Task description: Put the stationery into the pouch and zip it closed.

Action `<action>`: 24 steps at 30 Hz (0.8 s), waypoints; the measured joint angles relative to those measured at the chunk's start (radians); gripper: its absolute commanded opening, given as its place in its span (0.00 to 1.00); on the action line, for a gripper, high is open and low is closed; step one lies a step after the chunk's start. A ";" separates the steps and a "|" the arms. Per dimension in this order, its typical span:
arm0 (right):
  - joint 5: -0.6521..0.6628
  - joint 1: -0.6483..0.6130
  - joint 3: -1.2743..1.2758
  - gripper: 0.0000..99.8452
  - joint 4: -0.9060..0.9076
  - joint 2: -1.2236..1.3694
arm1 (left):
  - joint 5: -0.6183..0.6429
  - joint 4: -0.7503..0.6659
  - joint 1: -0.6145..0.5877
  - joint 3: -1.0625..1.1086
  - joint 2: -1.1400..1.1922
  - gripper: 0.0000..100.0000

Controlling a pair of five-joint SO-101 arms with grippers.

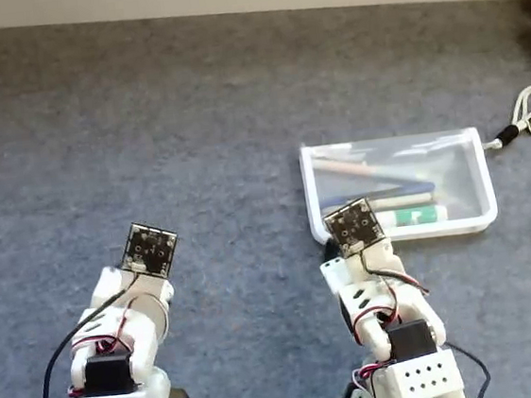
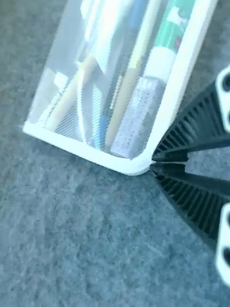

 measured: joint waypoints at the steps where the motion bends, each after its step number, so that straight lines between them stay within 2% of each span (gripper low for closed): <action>1: -0.043 0.000 0.000 0.01 0.025 0.000 | 0.000 0.051 0.000 0.000 0.000 0.01; 4: -0.170 0.000 0.000 0.01 0.100 0.000 | 0.000 0.187 0.000 0.000 0.000 0.01; 6: -0.207 0.000 0.000 0.01 0.140 0.000 | 0.000 0.221 0.000 0.000 0.000 0.01; 24: -0.221 0.000 0.000 0.01 0.158 0.000 | 0.000 0.232 0.000 0.000 0.000 0.01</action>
